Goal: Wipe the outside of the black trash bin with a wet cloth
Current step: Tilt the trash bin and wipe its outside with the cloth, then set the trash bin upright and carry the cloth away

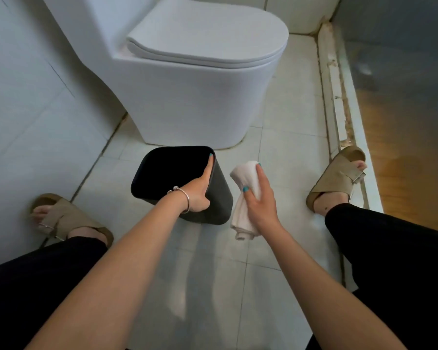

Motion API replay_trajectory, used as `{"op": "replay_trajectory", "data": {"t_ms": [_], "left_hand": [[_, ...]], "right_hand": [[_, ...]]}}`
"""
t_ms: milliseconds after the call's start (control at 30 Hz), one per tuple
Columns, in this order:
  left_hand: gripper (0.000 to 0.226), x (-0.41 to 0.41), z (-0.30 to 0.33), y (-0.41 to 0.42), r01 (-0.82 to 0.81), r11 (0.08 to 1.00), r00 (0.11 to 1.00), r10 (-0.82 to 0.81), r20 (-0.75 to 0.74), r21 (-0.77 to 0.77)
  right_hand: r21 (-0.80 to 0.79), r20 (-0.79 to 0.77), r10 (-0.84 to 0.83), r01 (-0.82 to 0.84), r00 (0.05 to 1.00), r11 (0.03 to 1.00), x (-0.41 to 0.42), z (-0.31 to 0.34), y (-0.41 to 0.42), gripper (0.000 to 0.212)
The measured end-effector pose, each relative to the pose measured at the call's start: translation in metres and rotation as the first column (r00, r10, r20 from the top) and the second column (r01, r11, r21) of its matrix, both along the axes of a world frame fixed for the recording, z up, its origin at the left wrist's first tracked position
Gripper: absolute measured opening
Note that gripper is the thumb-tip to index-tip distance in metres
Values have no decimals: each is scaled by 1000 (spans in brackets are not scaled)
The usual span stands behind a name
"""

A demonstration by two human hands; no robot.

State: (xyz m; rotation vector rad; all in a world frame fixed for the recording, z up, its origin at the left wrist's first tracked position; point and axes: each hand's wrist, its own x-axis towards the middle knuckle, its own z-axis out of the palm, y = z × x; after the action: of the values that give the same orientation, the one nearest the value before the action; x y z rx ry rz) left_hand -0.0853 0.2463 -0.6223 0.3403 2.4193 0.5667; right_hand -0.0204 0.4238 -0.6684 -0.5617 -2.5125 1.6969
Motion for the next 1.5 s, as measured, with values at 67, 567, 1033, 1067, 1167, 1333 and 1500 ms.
{"op": "replay_trajectory", "data": {"t_ms": [67,567,1033,1067,1167,1333,1500], "left_hand": [[114,-12,-3,5,26,999,1000,-26,0,-48],[108,-83,-1,33,-5,995,998,-1,-57,-102],[106,-128,-26,43,-54,942,941,158,-298,331],[105,-129,-31,45,-53,928,941,170,-293,369],[105,-134,-38,49,-48,883,946,191,-263,467],[107,-144,-34,44,-61,827,951,219,-220,559],[108,-157,-29,33,-54,792,954,220,-202,609]], "right_hand": [[19,-11,21,-21,1000,1000,-6,2,-5,64],[48,-117,42,-36,992,998,-75,18,-13,68],[-18,-77,-40,39,996,999,-106,-7,8,70],[-26,-78,-46,44,996,999,-107,-9,10,70],[-44,-92,-60,56,994,997,-109,-15,15,71],[-61,-118,-55,48,991,997,-115,-13,14,71],[-59,-139,-46,38,989,998,-124,-12,10,72]]}}
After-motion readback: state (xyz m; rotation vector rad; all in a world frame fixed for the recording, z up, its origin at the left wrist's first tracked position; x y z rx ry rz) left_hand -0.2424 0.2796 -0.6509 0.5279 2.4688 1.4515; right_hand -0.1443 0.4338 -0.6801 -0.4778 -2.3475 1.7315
